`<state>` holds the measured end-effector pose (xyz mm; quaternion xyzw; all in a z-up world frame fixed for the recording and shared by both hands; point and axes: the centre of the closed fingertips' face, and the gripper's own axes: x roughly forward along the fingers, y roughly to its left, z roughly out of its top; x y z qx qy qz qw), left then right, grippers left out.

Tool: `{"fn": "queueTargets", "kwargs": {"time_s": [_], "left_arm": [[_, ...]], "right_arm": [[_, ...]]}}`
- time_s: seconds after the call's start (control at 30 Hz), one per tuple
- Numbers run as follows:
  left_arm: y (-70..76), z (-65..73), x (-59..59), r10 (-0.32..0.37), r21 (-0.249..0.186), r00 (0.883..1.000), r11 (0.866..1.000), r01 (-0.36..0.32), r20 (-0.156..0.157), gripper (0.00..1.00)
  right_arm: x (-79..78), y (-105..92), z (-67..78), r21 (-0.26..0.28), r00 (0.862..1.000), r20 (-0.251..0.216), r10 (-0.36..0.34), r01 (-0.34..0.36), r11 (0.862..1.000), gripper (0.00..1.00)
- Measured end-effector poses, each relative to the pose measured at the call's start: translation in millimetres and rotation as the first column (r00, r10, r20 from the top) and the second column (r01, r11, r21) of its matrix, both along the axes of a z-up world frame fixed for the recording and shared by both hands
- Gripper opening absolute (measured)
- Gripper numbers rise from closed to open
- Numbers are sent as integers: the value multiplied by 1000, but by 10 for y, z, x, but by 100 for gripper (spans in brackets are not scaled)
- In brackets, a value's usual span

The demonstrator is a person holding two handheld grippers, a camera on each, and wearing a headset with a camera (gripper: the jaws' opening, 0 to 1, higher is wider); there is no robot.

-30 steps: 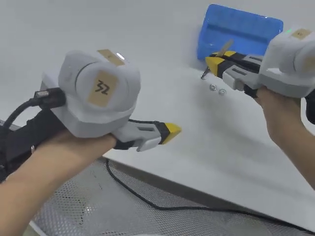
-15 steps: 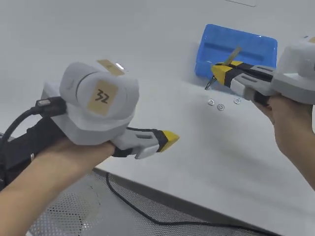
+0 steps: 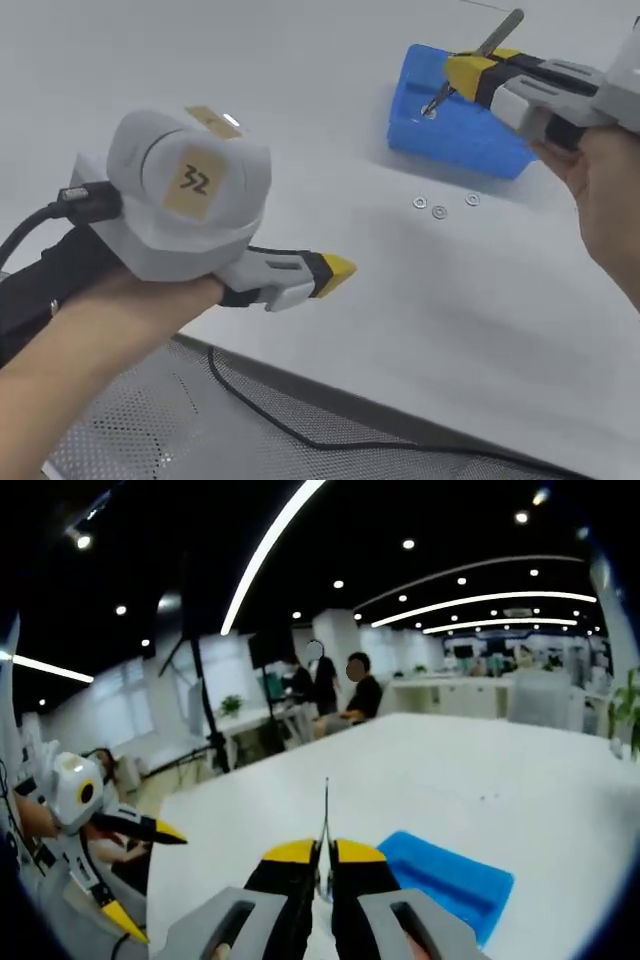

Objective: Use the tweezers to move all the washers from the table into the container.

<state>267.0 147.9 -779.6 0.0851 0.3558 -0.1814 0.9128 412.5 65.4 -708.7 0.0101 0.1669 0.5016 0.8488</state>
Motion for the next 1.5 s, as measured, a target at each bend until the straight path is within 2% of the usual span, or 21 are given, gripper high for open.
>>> {"fn": "queueTargets", "kwargs": {"time_s": [0.23, 0.33, 0.6, 0.73, 0.93, 1.07, 1.2, 1.3, 1.4, 1.5], "left_arm": [[28, -22, -6, 2, 8, 1000, 1000, -2, -9, 99], [49, -42, -6, 4, 12, 1000, 1000, -4, -13, 99], [89, -85, -21, 11, 17, 999, 1000, -10, -34, 99], [94, -118, -21, 11, 18, 999, 1000, -10, -40, 99], [87, -127, -5, 7, 25, 999, 1000, -7, -39, 99], [88, -140, -7, 9, 24, 999, 1000, -8, -44, 99], [93, -163, -15, 7, 30, 999, 1000, -6, -48, 98], [88, -134, -9, 8, 28, 999, 1000, -7, -39, 98], [96, -137, -14, 9, 31, 999, 999, -8, -40, 98], [101, -140, -19, 9, 35, 999, 999, -8, -41, 98]], "right_arm": [[254, -60, -40, 16, 999, -4, -50, 50, 999, 1], [325, -65, -152, -2, 998, -5, -62, 62, 998, 1], [469, -31, -578, -49, 995, -49, -84, 82, 995, 1], [556, -17, -724, -71, 994, -52, -97, 93, 993, 1], [518, 18, -889, -93, 991, -76, -110, 102, 990, 1], [561, 0, -881, -98, 992, -66, -112, 105, 990, 1], [575, -9, -892, -134, 992, -46, -113, 106, 985, 2], [590, -22, -886, -137, 992, -47, -115, 108, 985, 2], [576, -37, -912, -152, 992, -44, -118, 110, 982, 2], [586, -44, -903, -145, 991, -44, -127, 119, 982, 2]]}}
